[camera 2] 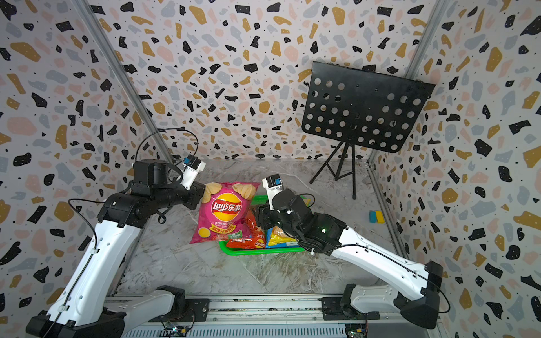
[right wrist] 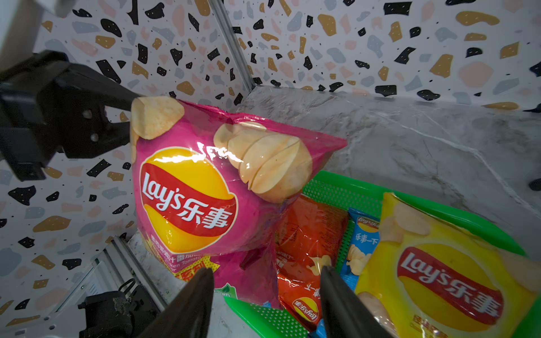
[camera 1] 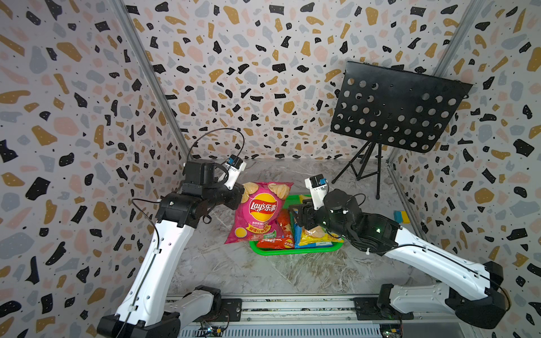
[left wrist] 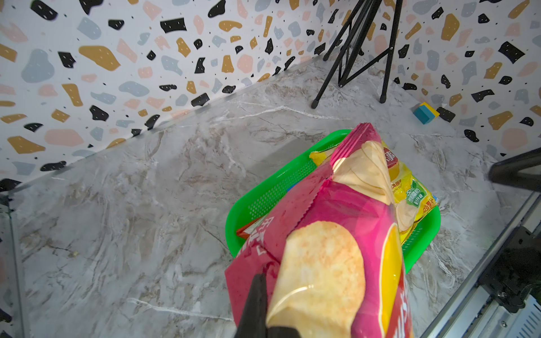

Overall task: Put the potato chips into the basket
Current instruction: Pick up the potato chip from the center of the board, then place the potato chip in the basket.

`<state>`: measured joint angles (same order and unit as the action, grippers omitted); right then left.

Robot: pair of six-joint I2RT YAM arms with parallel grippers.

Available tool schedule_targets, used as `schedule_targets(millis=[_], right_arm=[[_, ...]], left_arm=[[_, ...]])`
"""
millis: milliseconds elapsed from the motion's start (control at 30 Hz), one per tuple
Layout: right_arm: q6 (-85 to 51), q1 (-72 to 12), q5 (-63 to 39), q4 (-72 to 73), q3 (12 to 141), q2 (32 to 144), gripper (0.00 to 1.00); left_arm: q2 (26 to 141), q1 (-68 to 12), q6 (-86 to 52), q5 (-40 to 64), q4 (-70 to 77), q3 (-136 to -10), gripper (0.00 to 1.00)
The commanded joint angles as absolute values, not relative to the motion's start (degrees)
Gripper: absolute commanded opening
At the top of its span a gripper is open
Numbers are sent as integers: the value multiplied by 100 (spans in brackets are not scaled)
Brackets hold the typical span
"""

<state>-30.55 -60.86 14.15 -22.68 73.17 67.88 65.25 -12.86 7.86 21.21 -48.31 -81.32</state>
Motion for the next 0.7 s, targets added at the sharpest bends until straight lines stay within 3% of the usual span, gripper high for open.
schedule_targets(millis=[0, 333, 667], right_arm=[[-2828, -6078, 1992, -2603, 7304, 6398, 62], [-2793, -6076, 2359, -3021, 7048, 5963, 62], [-2962, -6073, 2456, -3068, 6735, 5661, 62]], left_arm=[[6477, -1318, 320, 2448, -3960, -7915, 0], [6580, -1419, -587, 2855, -3210, -7342, 0], [6833, -1526, -636, 3089, -3140, -7145, 0]])
